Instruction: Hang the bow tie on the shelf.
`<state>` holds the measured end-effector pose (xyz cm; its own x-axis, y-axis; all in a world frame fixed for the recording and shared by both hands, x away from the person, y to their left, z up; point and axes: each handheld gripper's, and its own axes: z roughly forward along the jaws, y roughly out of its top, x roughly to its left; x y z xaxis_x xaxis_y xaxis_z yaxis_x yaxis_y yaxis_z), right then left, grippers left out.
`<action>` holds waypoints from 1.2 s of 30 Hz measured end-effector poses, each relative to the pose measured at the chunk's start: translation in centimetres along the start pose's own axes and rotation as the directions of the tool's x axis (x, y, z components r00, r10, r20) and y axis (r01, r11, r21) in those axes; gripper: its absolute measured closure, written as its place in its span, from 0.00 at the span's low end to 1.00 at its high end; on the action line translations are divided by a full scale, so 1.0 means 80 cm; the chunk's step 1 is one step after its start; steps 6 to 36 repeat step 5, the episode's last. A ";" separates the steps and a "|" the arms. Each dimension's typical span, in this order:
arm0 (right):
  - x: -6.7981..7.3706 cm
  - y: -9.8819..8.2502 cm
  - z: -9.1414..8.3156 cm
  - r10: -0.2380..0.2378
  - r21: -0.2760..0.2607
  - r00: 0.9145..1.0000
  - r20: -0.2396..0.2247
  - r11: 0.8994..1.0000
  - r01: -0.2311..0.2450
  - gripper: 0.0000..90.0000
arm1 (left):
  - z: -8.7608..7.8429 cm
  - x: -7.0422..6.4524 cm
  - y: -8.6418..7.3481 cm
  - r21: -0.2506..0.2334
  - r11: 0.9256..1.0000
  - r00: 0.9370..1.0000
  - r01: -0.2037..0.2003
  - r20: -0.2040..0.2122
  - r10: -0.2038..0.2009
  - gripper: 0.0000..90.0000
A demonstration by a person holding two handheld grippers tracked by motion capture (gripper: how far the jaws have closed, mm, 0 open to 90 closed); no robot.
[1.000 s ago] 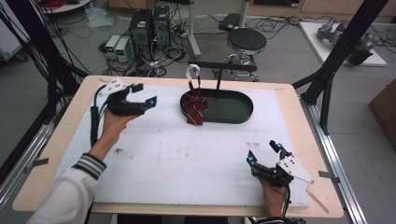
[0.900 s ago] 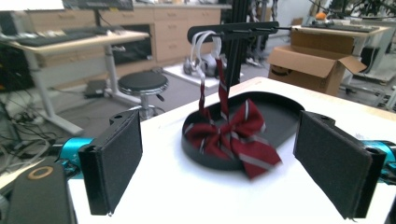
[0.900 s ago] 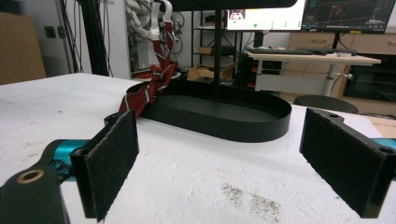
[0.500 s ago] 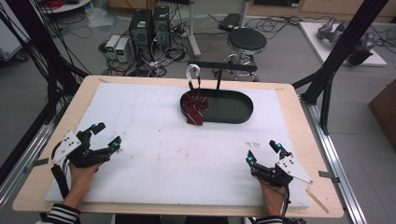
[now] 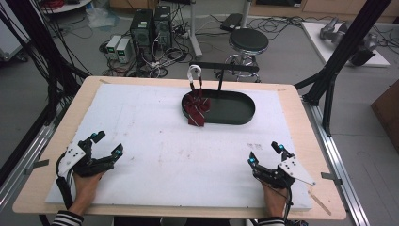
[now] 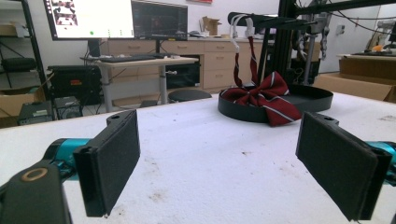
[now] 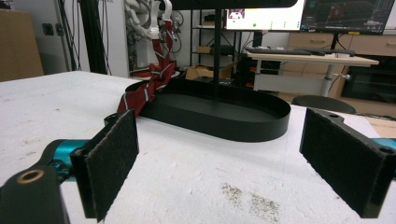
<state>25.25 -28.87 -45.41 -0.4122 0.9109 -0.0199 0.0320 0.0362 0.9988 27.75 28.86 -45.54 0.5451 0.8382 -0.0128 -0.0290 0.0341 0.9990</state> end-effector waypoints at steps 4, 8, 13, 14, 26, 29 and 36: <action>0.000 0.000 0.000 0.000 0.000 1.000 0.001 1.000 0.000 0.12 | 0.000 0.000 0.000 -0.004 1.000 1.000 -0.004 -0.001 0.004 0.16; 0.000 0.000 0.000 0.005 0.001 1.000 0.002 1.000 -0.005 0.12 | 0.000 0.000 0.000 -0.004 1.000 1.000 -0.004 -0.001 0.004 0.16; 0.000 0.000 0.000 0.005 0.001 1.000 0.002 1.000 -0.005 0.12 | 0.000 0.000 0.000 -0.004 1.000 1.000 -0.004 -0.001 0.004 0.16; 0.000 0.000 0.000 0.005 0.001 1.000 0.002 1.000 -0.005 0.12 | 0.000 0.000 0.000 -0.004 1.000 1.000 -0.004 -0.001 0.004 0.16; 0.000 0.000 0.000 0.005 0.001 1.000 0.002 1.000 -0.005 0.12 | 0.000 0.000 0.000 -0.004 1.000 1.000 -0.004 -0.001 0.004 0.16; 0.000 0.000 0.000 0.005 0.001 1.000 0.002 1.000 -0.005 0.12 | 0.000 0.000 0.000 -0.004 1.000 1.000 -0.004 -0.001 0.004 0.16; 0.000 0.000 0.000 0.005 0.001 1.000 0.002 1.000 -0.005 0.12 | 0.000 0.000 0.000 -0.004 1.000 1.000 -0.004 -0.001 0.004 0.16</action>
